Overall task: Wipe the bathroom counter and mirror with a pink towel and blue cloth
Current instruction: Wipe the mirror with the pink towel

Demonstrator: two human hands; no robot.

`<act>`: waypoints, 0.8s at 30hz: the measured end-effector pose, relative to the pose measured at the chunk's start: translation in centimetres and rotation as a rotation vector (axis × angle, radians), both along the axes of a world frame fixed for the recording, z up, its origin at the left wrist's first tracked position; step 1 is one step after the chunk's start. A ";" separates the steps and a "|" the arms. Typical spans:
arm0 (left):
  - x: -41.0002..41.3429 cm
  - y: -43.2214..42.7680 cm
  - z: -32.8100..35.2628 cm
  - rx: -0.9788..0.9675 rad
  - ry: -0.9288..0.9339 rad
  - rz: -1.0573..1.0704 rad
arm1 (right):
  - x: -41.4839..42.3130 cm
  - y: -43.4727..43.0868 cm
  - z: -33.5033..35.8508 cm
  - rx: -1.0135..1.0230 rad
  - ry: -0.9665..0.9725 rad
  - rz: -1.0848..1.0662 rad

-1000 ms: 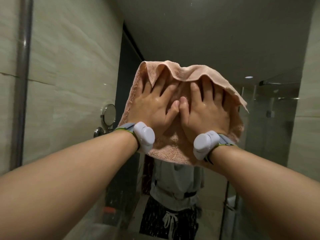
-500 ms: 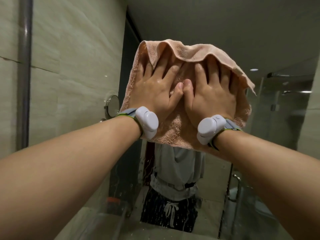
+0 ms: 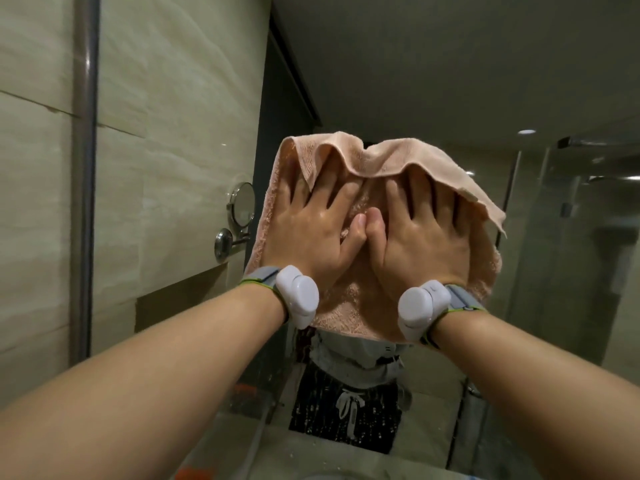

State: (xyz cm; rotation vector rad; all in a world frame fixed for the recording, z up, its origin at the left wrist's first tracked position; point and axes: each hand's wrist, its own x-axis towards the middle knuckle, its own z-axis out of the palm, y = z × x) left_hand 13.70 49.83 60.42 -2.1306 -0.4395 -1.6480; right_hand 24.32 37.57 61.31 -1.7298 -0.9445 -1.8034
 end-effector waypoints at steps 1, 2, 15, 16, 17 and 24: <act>-0.2 0.1 -0.6 0.001 0.005 0.004 | -0.1 0.2 -0.6 -0.013 0.003 0.001; -0.4 0.3 -1.3 0.007 0.002 0.001 | -0.3 0.3 -1.1 -0.026 0.007 0.001; -3.1 3.4 -5.3 -0.020 0.001 0.006 | -3.6 2.6 -4.2 -0.136 0.082 -0.046; -3.1 3.6 -4.8 -0.026 -0.011 -0.005 | -3.7 2.7 -3.6 -0.134 0.084 -0.051; -3.4 4.2 -3.9 -0.023 -0.029 -0.013 | -4.0 3.3 -2.6 -0.133 0.076 -0.049; -4.9 7.8 0.0 0.011 -0.051 0.002 | -5.8 6.3 1.3 -0.097 0.034 -0.019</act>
